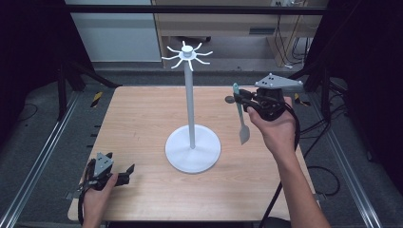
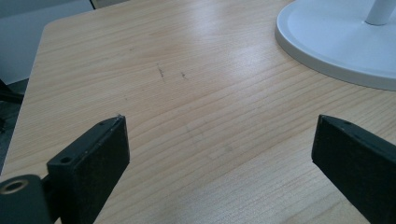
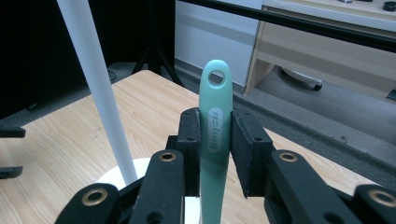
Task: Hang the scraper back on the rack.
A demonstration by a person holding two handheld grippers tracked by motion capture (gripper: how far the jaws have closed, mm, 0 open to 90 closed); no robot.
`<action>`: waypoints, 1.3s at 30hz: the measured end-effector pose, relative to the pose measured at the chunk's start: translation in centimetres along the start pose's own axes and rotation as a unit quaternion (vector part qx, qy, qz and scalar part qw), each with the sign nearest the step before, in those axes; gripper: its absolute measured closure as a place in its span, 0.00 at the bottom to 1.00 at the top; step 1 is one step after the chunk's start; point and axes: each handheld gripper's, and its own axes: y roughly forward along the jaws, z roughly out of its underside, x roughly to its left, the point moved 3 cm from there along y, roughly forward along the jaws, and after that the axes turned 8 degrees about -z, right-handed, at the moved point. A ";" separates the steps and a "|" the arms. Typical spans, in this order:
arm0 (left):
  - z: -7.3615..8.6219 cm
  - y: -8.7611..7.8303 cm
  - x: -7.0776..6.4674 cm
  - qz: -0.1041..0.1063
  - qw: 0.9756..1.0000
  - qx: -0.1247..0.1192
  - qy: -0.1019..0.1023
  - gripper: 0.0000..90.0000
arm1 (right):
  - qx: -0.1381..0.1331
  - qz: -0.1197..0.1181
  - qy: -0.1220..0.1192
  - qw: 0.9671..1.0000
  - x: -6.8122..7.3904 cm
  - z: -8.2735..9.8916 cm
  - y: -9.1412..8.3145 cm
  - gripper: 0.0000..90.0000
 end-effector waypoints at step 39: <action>0.0 0.0 0.0 0.002 1.000 0.001 0.001 0.04 | -0.032 -0.017 -0.015 0.999 1.6 -3.2 0.2 0.82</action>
